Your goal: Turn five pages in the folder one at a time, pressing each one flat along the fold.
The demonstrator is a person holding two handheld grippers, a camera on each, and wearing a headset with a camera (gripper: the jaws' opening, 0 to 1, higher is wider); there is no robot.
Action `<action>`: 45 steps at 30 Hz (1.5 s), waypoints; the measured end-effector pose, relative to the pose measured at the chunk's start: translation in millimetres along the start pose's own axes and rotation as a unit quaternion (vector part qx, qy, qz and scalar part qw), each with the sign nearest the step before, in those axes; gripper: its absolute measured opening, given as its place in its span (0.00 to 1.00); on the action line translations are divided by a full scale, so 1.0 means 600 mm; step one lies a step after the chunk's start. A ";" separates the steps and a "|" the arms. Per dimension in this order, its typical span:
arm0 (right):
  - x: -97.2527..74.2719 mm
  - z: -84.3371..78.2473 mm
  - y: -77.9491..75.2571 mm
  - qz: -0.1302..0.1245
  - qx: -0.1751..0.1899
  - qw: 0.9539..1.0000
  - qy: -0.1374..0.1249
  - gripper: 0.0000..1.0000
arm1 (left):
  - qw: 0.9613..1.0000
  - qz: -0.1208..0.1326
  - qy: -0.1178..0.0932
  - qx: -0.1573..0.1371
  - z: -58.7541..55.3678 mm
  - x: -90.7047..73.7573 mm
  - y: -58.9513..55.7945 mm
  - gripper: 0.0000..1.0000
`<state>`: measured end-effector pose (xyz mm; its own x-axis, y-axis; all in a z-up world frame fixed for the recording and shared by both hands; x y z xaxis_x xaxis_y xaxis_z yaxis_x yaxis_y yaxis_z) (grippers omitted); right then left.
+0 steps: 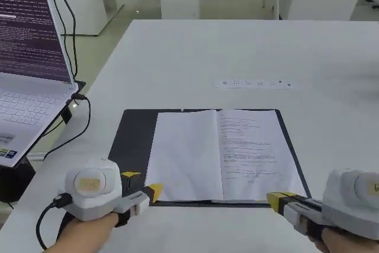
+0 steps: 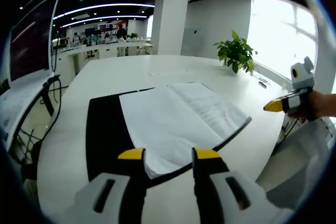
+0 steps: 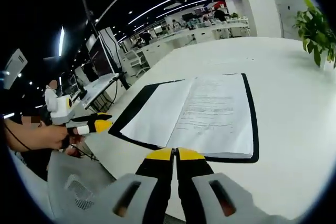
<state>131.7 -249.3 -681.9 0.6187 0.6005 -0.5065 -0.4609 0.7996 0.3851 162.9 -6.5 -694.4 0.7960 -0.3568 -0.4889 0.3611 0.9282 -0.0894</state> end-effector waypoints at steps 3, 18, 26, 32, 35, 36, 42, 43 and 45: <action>-0.012 0.009 -0.007 -0.012 -0.011 1.000 -0.016 0.12 | 1.000 -0.002 -0.006 0.005 0.010 -0.011 -0.004 0.39; -0.061 0.015 -0.072 -0.089 -0.024 0.995 -0.047 0.97 | 1.000 -0.001 0.009 0.015 0.020 -0.038 -0.049 0.99; -0.078 0.023 -0.084 -0.099 -0.010 0.993 -0.060 1.00 | 1.000 0.001 0.015 0.000 0.021 -0.039 -0.053 0.98; -0.087 0.019 -0.096 -0.108 -0.017 0.992 -0.058 1.00 | 1.000 0.002 0.018 0.003 0.023 -0.031 -0.056 0.96; -0.090 0.021 -0.099 -0.108 -0.010 0.992 -0.062 1.00 | 1.000 -0.001 0.026 0.008 0.018 -0.022 -0.064 0.96; -0.090 0.022 -0.100 -0.108 -0.010 0.992 -0.063 1.00 | 1.000 -0.002 0.029 0.010 0.017 -0.019 -0.066 0.95; -0.101 0.011 -0.125 -0.113 -0.008 0.992 -0.056 0.98 | 0.999 -0.018 0.039 0.019 0.016 0.021 -0.101 0.93; -0.103 0.008 -0.127 -0.113 -0.006 0.992 -0.056 0.98 | 0.999 -0.021 0.041 0.023 0.015 0.028 -0.107 0.92; -0.108 0.002 -0.131 -0.111 0.001 0.992 -0.058 0.98 | 0.998 -0.030 0.045 0.029 0.014 0.045 -0.126 0.92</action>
Point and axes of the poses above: the centre of the closed fingertips' face, and the gripper's own axes: x roughly forward along the fingers, y roughly to its left, z roughly out of its top, the point moved 1 cm from there along -x, roughly backward along the fingers, and after that the axes turned 5 degrees about z, right-handed, at the moved point
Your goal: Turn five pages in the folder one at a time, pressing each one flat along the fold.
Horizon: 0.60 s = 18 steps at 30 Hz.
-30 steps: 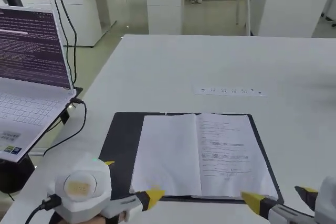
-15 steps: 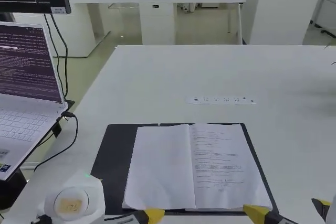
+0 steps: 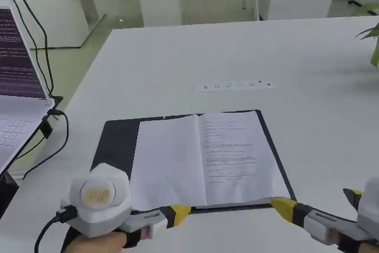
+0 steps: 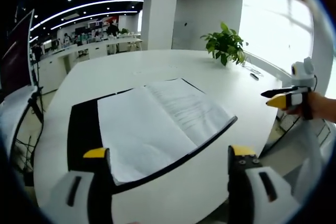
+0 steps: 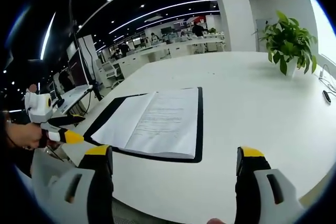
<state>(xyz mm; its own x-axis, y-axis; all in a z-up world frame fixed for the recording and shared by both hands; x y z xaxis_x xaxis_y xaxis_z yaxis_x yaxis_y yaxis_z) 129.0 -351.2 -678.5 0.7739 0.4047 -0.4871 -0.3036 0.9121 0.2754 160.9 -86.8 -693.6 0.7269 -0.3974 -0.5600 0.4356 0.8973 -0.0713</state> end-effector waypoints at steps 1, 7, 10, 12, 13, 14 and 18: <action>-0.002 -0.002 -0.002 0.000 0.001 1.000 -0.001 0.98 | 1.000 -0.004 0.002 0.002 0.000 0.007 -0.007 0.92; -0.003 -0.010 -0.007 0.000 0.005 1.000 0.001 0.97 | 0.999 -0.030 0.007 0.016 0.010 0.053 -0.060 0.89; -0.001 -0.012 -0.005 0.002 0.005 1.000 0.001 0.97 | 0.999 -0.045 0.008 0.022 0.014 0.076 -0.082 0.87; 0.000 -0.013 -0.002 0.004 0.004 1.000 0.002 0.97 | 0.998 -0.053 0.009 0.030 0.017 0.092 -0.097 0.85; 0.002 -0.014 0.001 0.007 0.002 1.000 0.003 0.97 | 0.998 -0.057 0.009 0.032 0.018 0.098 -0.103 0.84; 0.002 -0.014 0.002 0.008 0.000 1.000 0.005 0.97 | 0.998 -0.060 0.008 0.033 0.019 0.106 -0.109 0.84; 0.001 -0.012 0.002 0.008 -0.001 1.000 0.001 0.96 | 0.997 -0.070 0.007 0.040 0.026 0.144 -0.135 0.81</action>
Point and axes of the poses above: the centre of the closed fingertips' face, and the gripper's own axes: x roughly forward along the fingers, y roughly to its left, z roughly out of its top, the point moved 1 cm from there along -x, roughly backward along the fingers, and after that the axes turned 5 degrees about z, right-handed, at the moved point
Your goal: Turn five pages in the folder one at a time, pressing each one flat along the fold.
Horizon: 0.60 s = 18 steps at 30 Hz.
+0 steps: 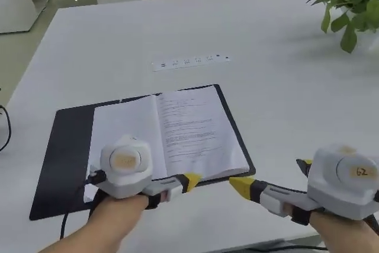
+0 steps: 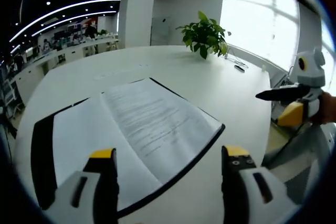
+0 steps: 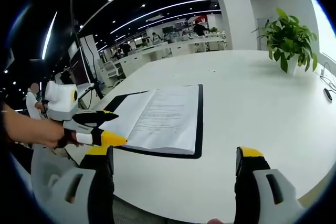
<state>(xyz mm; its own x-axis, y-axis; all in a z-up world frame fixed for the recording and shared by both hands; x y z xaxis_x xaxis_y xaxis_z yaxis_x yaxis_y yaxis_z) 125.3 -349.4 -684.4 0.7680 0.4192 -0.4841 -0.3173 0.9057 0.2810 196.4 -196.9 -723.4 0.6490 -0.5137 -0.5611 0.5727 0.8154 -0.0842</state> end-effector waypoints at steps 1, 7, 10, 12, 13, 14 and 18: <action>0.000 0.000 -0.001 -0.001 0.001 1.000 0.000 0.96 | 1.000 -0.004 -0.003 -0.002 0.003 0.012 -0.007 0.80; -0.001 -0.001 -0.001 -0.001 0.006 1.000 -0.001 0.96 | 1.000 -0.007 -0.014 -0.001 0.014 0.066 -0.027 0.75; 0.000 0.002 -0.002 -0.002 0.008 1.000 -0.005 0.96 | 1.000 -0.005 -0.024 0.000 0.021 0.092 -0.037 0.74; 0.000 0.001 -0.002 -0.001 0.008 1.000 -0.004 0.96 | 1.000 -0.003 -0.020 0.004 0.016 0.107 -0.044 0.72; 0.000 0.001 -0.002 -0.001 0.008 1.000 -0.005 0.96 | 1.000 -0.002 -0.016 0.005 0.013 0.113 -0.046 0.72; 0.000 0.001 -0.003 -0.002 0.009 1.000 -0.005 0.96 | 1.000 -0.002 -0.016 0.005 0.012 0.116 -0.049 0.72; 0.000 0.001 -0.005 -0.001 0.013 1.000 -0.006 0.96 | 1.000 0.003 -0.019 -0.001 0.009 0.133 -0.061 0.72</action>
Point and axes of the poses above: the centre of the closed fingertips' face, and the gripper's own axes: x roughly forward along the fingers, y roughly to its left, z roughly out of its top, the point moved 1 cm from there along -x, roughly backward along the fingers, and after that the axes turned 5 degrees about z, right-handed, at the moved point
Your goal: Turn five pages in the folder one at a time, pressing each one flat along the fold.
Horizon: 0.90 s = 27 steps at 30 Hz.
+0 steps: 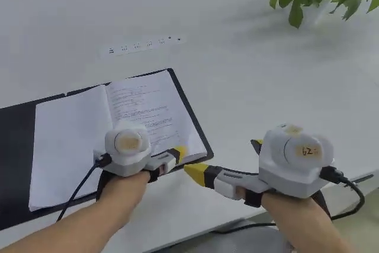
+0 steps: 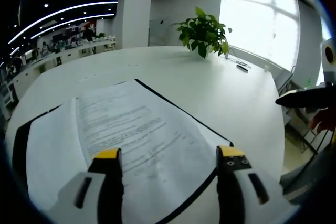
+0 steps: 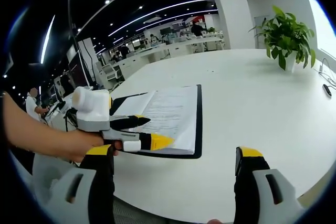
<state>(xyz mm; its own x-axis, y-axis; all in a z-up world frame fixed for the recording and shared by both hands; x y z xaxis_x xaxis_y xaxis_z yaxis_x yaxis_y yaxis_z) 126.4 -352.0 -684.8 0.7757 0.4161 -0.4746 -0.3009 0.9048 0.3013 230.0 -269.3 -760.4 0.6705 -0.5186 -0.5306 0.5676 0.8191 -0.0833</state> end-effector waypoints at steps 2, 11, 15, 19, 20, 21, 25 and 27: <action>0.001 -0.002 -0.001 0.000 0.000 1.000 0.003 0.96 | 1.000 0.001 -0.002 -0.004 0.001 0.008 -0.009 0.72; 0.005 -0.004 -0.003 0.002 0.003 1.000 0.006 0.95 | 0.998 0.027 0.001 0.049 -0.018 0.020 -0.016 0.63; 0.007 -0.006 -0.004 0.005 0.002 1.000 0.008 0.95 | 0.998 0.013 -0.007 0.064 -0.017 0.023 -0.021 0.58; 0.008 -0.006 -0.005 0.006 0.001 1.000 0.008 0.95 | 0.998 0.006 -0.014 0.064 -0.019 0.023 -0.022 0.53; 0.009 -0.007 -0.006 0.005 0.001 1.000 0.010 0.95 | 0.998 0.004 -0.015 0.065 -0.019 0.023 -0.022 0.53; 0.009 -0.007 -0.006 0.006 0.001 1.000 0.010 0.95 | 0.998 0.004 -0.017 0.066 -0.019 0.024 -0.023 0.52; 0.011 -0.007 -0.006 0.008 -0.001 1.000 0.011 0.95 | 0.997 -0.003 -0.019 0.068 -0.018 0.025 -0.026 0.44; 0.011 -0.007 -0.007 0.007 -0.002 1.000 0.012 0.95 | 0.997 -0.002 -0.022 0.071 -0.017 0.025 -0.024 0.41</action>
<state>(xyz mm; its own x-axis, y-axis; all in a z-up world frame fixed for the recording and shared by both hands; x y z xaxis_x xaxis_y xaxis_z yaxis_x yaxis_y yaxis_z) 130.3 -352.7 -692.6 0.7576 0.4314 -0.4898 -0.3148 0.8989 0.3048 226.9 -286.3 -775.6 0.6857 -0.5351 -0.4934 0.6310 0.7750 0.0364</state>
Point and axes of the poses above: the centre of the closed fingertips' face, and the gripper's own axes: x roughly forward along the fingers, y roughly to its left, z roughly out of its top, the point moved 1 cm from there along -x, roughly backward along the fingers, and after that the axes turned 5 degrees about z, right-handed, at the moved point
